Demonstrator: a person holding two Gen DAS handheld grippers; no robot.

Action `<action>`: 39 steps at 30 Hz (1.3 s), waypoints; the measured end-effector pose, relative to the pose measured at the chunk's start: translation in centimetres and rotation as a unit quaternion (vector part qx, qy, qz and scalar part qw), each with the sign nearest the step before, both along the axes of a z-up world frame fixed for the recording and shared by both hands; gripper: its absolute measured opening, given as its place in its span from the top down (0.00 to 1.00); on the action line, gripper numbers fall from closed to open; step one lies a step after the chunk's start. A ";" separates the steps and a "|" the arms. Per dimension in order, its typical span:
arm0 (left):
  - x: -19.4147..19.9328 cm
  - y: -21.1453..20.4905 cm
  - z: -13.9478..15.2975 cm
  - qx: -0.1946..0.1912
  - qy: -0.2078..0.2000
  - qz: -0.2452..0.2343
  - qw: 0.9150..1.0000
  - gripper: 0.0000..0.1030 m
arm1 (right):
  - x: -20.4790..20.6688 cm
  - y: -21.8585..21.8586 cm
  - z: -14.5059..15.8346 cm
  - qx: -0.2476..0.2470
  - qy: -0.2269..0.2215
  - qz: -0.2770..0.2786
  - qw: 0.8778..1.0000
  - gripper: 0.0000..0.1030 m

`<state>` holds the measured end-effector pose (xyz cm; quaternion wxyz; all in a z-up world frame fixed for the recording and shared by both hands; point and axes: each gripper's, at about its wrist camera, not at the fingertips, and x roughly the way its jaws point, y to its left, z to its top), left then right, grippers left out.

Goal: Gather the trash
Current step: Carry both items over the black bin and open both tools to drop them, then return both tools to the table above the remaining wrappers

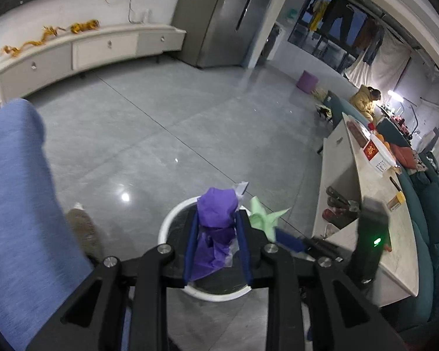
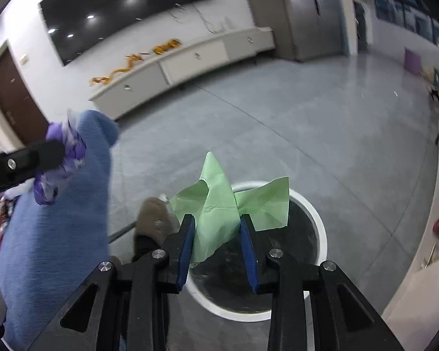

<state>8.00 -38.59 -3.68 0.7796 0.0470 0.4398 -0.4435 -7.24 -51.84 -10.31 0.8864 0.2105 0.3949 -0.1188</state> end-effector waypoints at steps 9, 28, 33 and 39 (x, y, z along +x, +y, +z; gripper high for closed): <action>2.5 -4.7 -3.9 -0.018 0.076 -0.010 0.997 0.40 | 0.5 -3.3 -4.8 0.025 0.051 -0.028 0.998 0.52; -0.2 4.8 2.4 -0.036 -0.006 0.025 0.999 0.40 | -0.1 0.6 2.0 -0.011 0.001 -0.001 1.000 0.52; -0.4 11.4 4.4 -0.055 -0.026 0.064 0.996 0.40 | 0.2 4.3 5.6 -0.030 -0.027 0.027 0.999 0.52; -0.2 19.9 5.8 -0.075 -0.040 0.122 0.989 0.40 | 1.5 10.0 9.8 -0.057 -0.054 0.078 0.994 0.52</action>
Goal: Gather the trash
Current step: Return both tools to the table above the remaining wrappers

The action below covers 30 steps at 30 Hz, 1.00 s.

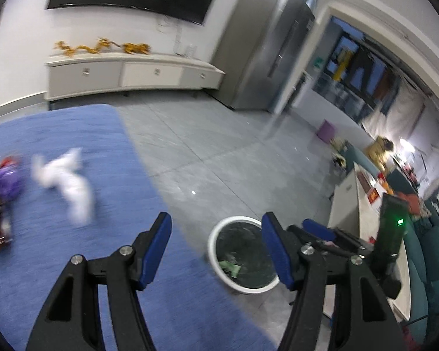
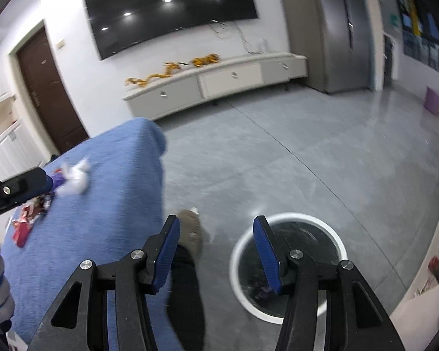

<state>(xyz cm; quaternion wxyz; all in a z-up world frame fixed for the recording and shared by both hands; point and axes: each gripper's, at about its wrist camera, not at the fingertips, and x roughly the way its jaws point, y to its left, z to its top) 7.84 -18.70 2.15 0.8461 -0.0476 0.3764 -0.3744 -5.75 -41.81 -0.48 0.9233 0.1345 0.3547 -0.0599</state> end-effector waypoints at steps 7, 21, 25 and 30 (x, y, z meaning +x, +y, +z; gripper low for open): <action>0.5 10.8 -0.1 -0.011 -0.003 0.079 0.997 0.40 | 2.1 7.0 2.2 -0.022 -0.013 0.059 0.998 0.52; 4.4 26.8 -2.4 0.042 0.002 0.225 0.973 0.40 | 9.8 17.3 1.2 -0.017 0.004 0.171 0.985 0.52; 6.4 28.7 -3.8 0.061 0.015 0.246 0.967 0.40 | 12.7 19.4 0.3 -0.019 0.010 0.195 0.981 0.52; 8.6 28.9 -5.5 0.085 0.030 0.250 0.964 0.40 | 15.8 20.4 -1.0 -0.014 0.022 0.212 0.977 0.52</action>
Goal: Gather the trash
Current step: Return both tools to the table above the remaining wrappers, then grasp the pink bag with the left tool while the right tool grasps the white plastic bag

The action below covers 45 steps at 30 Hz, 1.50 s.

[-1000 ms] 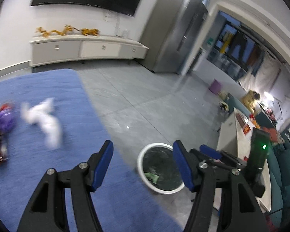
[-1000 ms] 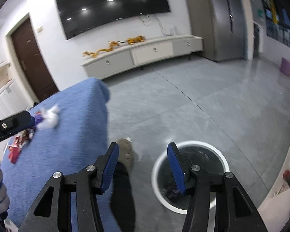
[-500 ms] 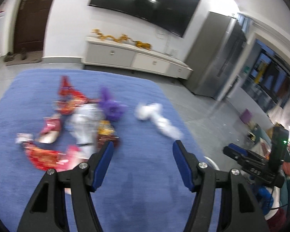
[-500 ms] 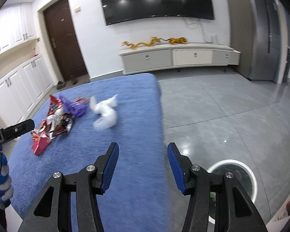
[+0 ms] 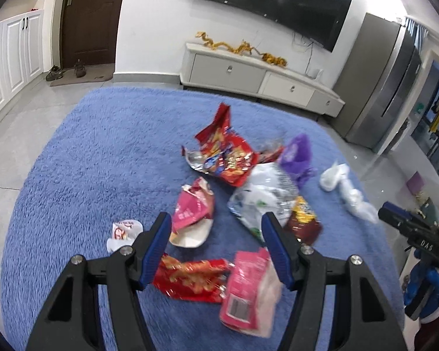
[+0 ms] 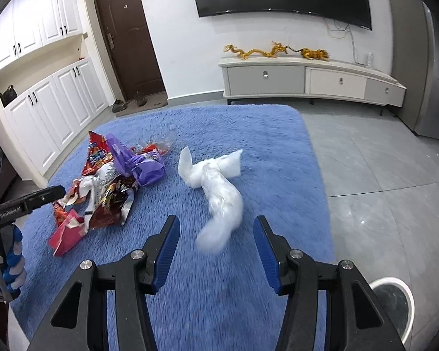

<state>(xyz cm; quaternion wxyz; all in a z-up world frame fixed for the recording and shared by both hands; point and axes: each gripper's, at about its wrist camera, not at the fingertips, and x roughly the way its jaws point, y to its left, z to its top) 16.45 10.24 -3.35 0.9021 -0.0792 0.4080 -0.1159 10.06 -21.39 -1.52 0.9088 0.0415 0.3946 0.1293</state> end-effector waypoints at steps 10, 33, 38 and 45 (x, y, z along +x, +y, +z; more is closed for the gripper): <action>2.3 -0.4 -2.3 0.034 0.019 0.010 0.999 0.51 | 4.8 0.6 -2.8 -0.002 0.024 0.021 0.999 0.51; -1.6 0.4 2.9 0.023 -0.036 0.031 0.999 0.69 | -1.1 -0.7 -0.1 0.027 -0.002 0.019 0.999 0.70; -4.2 1.2 5.2 0.017 -0.058 0.041 0.997 0.69 | -4.0 -1.0 1.5 0.031 -0.019 0.016 0.999 0.70; -7.8 2.9 8.3 0.008 -0.092 0.060 0.994 0.69 | -7.7 -1.7 2.8 0.023 -0.037 0.012 0.999 0.70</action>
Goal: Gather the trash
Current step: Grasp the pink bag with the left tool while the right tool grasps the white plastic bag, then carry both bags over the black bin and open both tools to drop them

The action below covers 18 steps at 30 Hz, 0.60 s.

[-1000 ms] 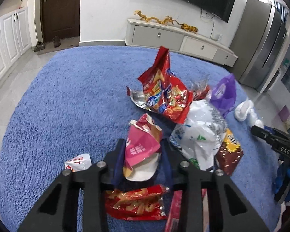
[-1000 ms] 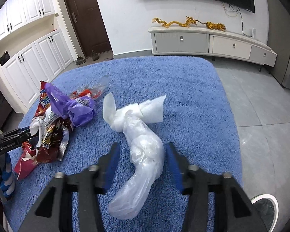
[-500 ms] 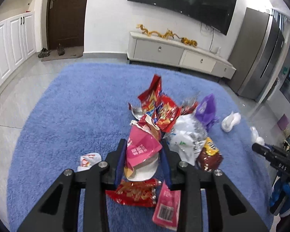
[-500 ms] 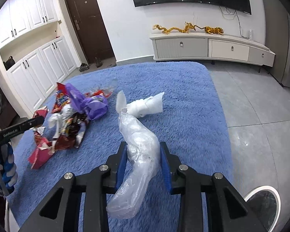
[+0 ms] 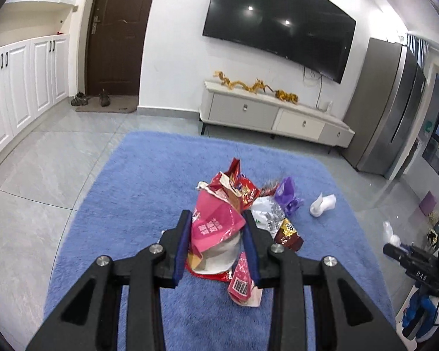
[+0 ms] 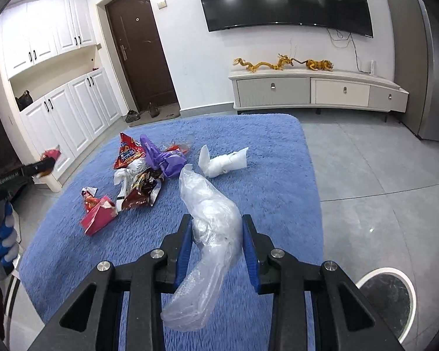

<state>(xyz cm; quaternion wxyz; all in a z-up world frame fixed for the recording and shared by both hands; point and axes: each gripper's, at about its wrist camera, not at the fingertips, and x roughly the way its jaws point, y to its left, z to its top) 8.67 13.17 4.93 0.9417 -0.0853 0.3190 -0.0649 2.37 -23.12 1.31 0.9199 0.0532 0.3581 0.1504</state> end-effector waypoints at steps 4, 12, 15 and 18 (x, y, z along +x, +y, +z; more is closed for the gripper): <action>-1.7 0.2 1.2 -0.002 -0.014 0.003 1.000 0.69 | -1.3 -1.0 0.3 0.003 -0.005 -0.009 1.000 0.70; -3.4 -0.9 3.0 -0.006 -0.033 0.002 0.999 0.69 | -3.5 -4.6 1.0 0.016 -0.018 -0.045 0.999 0.70; -3.6 -2.4 3.6 -0.010 -0.037 -0.009 0.999 0.69 | -4.2 -6.4 1.1 0.019 -0.022 -0.063 0.998 0.70; -3.6 -4.4 3.8 -0.010 -0.034 -0.029 0.999 0.69 | -4.9 -8.3 0.8 0.024 -0.022 -0.081 0.996 0.70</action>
